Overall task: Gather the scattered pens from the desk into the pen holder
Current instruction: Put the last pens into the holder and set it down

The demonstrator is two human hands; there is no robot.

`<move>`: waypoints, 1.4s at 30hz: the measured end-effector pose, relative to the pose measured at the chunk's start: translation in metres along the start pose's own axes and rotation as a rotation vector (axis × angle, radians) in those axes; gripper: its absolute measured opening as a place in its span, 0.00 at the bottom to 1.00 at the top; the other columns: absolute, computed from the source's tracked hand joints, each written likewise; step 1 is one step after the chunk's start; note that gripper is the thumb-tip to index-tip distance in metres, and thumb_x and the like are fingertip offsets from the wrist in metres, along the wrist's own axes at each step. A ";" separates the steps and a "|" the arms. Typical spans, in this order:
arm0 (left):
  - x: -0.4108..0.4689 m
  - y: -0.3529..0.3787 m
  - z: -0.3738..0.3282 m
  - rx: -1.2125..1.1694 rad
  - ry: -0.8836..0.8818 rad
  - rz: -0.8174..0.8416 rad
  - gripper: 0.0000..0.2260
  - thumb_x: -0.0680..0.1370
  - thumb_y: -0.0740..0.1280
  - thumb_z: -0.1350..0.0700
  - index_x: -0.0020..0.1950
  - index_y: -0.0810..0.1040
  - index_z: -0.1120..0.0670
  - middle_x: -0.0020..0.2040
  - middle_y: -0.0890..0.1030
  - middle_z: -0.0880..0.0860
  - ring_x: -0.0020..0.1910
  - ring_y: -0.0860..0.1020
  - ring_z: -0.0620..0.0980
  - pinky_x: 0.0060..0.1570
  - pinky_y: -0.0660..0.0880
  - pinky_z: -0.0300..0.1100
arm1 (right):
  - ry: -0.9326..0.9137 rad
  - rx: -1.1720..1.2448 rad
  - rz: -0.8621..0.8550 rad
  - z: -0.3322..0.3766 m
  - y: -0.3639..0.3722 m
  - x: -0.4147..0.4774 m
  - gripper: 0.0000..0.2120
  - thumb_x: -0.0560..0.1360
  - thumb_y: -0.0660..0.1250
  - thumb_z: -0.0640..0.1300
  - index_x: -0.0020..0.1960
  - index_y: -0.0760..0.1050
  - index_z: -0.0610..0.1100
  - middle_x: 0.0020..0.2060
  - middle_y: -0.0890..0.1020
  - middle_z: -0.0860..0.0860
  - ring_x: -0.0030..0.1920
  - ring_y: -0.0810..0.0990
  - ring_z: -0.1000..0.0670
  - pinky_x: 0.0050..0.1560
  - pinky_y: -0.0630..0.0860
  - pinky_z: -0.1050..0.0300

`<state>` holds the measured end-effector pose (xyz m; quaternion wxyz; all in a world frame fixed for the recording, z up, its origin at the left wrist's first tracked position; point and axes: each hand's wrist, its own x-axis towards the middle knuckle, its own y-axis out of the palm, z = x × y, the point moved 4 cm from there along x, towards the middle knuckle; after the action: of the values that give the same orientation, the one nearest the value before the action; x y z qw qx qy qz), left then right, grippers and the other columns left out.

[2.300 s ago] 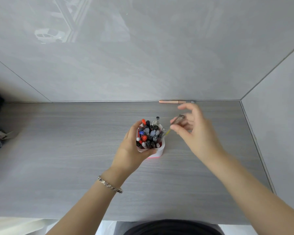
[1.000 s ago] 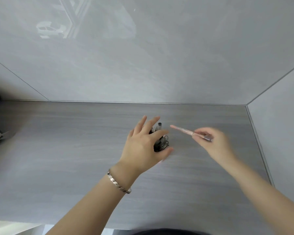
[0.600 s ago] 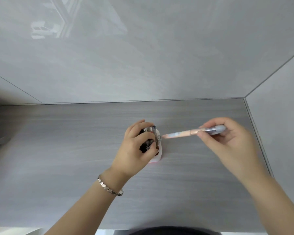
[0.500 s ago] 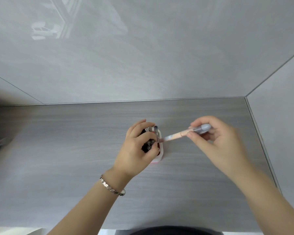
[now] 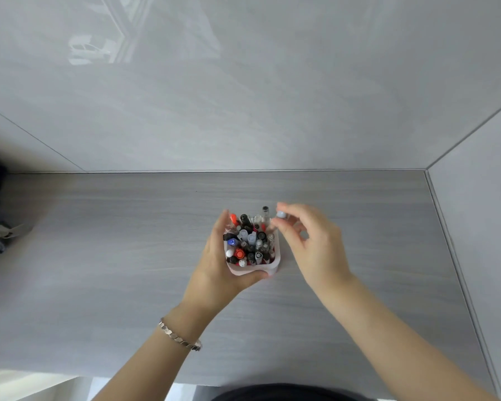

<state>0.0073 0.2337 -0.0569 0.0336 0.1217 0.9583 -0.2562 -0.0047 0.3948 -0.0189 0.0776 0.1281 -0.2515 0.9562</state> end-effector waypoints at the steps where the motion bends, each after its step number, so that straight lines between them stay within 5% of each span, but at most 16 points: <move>1: 0.000 0.001 0.003 -0.032 -0.024 0.001 0.45 0.58 0.80 0.53 0.63 0.54 0.34 0.61 0.67 0.36 0.64 0.69 0.38 0.59 0.69 0.28 | -0.029 -0.021 -0.017 0.001 0.003 -0.003 0.09 0.72 0.65 0.45 0.50 0.77 0.45 0.40 0.84 0.45 0.38 0.77 0.54 0.42 0.74 0.65; 3: 0.001 0.001 0.007 -0.054 -0.030 -0.014 0.43 0.58 0.80 0.58 0.60 0.57 0.33 0.58 0.70 0.36 0.62 0.72 0.43 0.56 0.70 0.27 | -0.037 -0.043 0.026 0.005 0.009 -0.006 0.11 0.72 0.64 0.44 0.50 0.80 0.41 0.41 0.84 0.44 0.41 0.77 0.54 0.42 0.75 0.64; 7: 0.002 0.001 0.007 -0.072 -0.028 0.010 0.45 0.54 0.80 0.50 0.60 0.56 0.30 0.61 0.73 0.43 0.64 0.72 0.47 0.61 0.73 0.43 | 0.109 -0.074 0.221 0.014 0.003 0.005 0.09 0.72 0.67 0.43 0.51 0.81 0.44 0.46 0.84 0.47 0.44 0.80 0.51 0.42 0.72 0.66; 13: 0.000 0.001 0.002 -0.091 -0.113 -0.030 0.41 0.58 0.80 0.58 0.56 0.59 0.31 0.56 0.73 0.37 0.60 0.73 0.42 0.53 0.71 0.31 | 0.392 -0.070 0.498 0.010 0.014 0.036 0.06 0.68 0.72 0.41 0.44 0.83 0.44 0.39 0.85 0.50 0.40 0.79 0.54 0.45 0.73 0.60; 17: -0.002 0.001 -0.001 -0.142 -0.145 -0.014 0.40 0.59 0.80 0.60 0.56 0.60 0.31 0.59 0.75 0.43 0.60 0.75 0.43 0.56 0.73 0.37 | 0.380 -0.176 0.418 0.010 0.011 0.027 0.04 0.67 0.73 0.42 0.40 0.83 0.43 0.35 0.84 0.50 0.39 0.80 0.50 0.41 0.73 0.59; 21: -0.002 0.001 -0.003 -0.139 -0.156 0.011 0.41 0.58 0.80 0.61 0.59 0.61 0.35 0.60 0.76 0.46 0.60 0.74 0.45 0.57 0.73 0.39 | 0.720 0.237 0.398 -0.005 0.007 0.012 0.05 0.66 0.73 0.39 0.42 0.82 0.40 0.34 0.82 0.47 0.32 0.79 0.52 0.30 0.74 0.66; 23: -0.002 0.002 -0.002 -0.142 -0.156 0.014 0.41 0.58 0.80 0.62 0.60 0.61 0.37 0.60 0.76 0.46 0.59 0.75 0.45 0.55 0.73 0.35 | 0.875 0.429 0.391 -0.008 0.011 0.010 0.06 0.66 0.73 0.36 0.42 0.81 0.38 0.35 0.83 0.46 0.33 0.80 0.52 0.32 0.77 0.66; 28: -0.003 0.003 -0.002 -0.106 -0.174 -0.009 0.42 0.56 0.80 0.60 0.62 0.62 0.38 0.57 0.77 0.46 0.59 0.76 0.47 0.59 0.75 0.46 | 0.647 0.286 0.420 -0.011 0.011 0.006 0.01 0.70 0.70 0.41 0.41 0.80 0.43 0.35 0.82 0.50 0.29 0.79 0.61 0.29 0.73 0.73; 33: -0.008 -0.011 0.003 -0.012 -0.163 -0.089 0.45 0.57 0.80 0.55 0.67 0.60 0.41 0.59 0.72 0.40 0.57 0.72 0.41 0.54 0.70 0.38 | 0.724 0.235 0.311 -0.032 0.002 0.001 0.11 0.78 0.58 0.44 0.42 0.76 0.40 0.32 0.78 0.47 0.29 0.77 0.53 0.24 0.70 0.69; 38: -0.008 -0.070 0.034 -0.001 -0.154 -0.096 0.44 0.54 0.80 0.52 0.59 0.58 0.30 0.58 0.74 0.41 0.57 0.75 0.43 0.57 0.73 0.42 | 0.681 -0.111 0.537 -0.040 0.029 -0.006 0.07 0.77 0.59 0.39 0.41 0.73 0.41 0.31 0.76 0.47 0.30 0.74 0.51 0.23 0.67 0.70; 42: 0.007 -0.152 0.065 0.095 -0.159 -0.099 0.45 0.54 0.80 0.52 0.65 0.61 0.38 0.56 0.77 0.44 0.56 0.76 0.47 0.57 0.73 0.45 | 0.585 -0.318 0.566 -0.024 0.064 0.001 0.08 0.76 0.60 0.40 0.38 0.72 0.45 0.35 0.77 0.48 0.35 0.74 0.52 0.28 0.65 0.74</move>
<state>-0.0375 0.0758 -0.0405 0.0909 0.0552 0.9443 -0.3115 -0.0242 0.3522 -0.0684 -0.1010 -0.2357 -0.3881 0.8852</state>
